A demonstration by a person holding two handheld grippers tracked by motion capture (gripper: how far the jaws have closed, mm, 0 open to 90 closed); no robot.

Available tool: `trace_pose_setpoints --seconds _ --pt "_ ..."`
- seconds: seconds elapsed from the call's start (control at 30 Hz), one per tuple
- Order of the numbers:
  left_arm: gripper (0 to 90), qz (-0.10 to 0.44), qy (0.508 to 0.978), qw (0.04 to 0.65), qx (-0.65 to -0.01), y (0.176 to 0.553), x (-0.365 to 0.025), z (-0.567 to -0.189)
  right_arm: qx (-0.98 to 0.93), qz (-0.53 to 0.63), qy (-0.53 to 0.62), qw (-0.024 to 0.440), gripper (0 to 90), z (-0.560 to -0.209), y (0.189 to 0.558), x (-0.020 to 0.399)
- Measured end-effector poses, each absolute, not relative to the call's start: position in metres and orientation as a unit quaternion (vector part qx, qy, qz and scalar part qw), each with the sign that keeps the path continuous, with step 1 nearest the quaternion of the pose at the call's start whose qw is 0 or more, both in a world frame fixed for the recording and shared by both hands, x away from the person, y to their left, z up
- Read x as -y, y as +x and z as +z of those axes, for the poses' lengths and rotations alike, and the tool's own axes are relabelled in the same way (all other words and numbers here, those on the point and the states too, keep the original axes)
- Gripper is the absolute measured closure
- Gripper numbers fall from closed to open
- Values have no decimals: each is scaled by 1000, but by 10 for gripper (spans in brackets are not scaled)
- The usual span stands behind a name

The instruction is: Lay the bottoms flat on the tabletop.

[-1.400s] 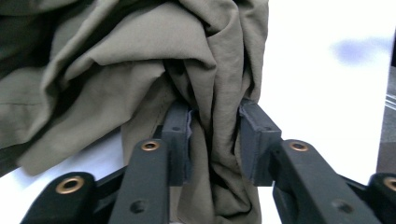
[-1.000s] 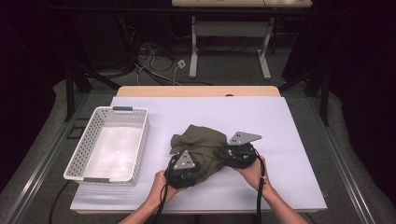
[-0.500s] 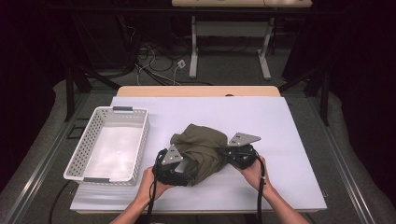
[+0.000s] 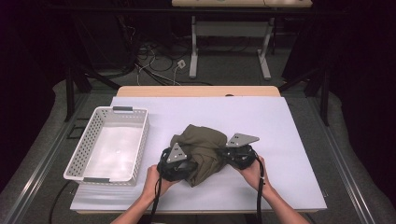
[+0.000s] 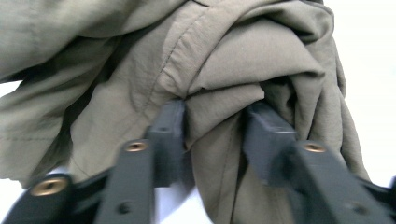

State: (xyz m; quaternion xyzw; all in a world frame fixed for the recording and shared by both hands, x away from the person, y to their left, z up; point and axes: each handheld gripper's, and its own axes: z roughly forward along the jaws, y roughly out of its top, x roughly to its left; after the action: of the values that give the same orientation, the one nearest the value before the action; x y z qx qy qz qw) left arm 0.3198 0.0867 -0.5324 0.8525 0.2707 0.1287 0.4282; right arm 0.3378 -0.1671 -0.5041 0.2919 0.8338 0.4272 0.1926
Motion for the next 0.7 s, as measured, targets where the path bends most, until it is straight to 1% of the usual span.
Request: trace_pose_setpoints --seconds 0.03,0.13,0.2,0.27,0.47,0.7 --pt "657 122 852 430 -271 320 -87 -533 -834 427 292 193 845 -504 338 167" --pt "753 131 853 430 -266 320 -87 -533 -836 423 290 193 849 -503 337 168" --pt "792 127 855 427 -267 320 -89 -532 -835 424 291 198 851 -503 337 168" --pt "816 135 852 430 -267 319 -89 -532 -836 421 289 200 853 -502 336 169" --pt "839 144 848 434 -267 318 -93 -527 -834 419 292 207 860 -500 336 174" --pt "845 150 844 438 -271 315 -98 -522 -831 415 304 214 865 -499 337 183"
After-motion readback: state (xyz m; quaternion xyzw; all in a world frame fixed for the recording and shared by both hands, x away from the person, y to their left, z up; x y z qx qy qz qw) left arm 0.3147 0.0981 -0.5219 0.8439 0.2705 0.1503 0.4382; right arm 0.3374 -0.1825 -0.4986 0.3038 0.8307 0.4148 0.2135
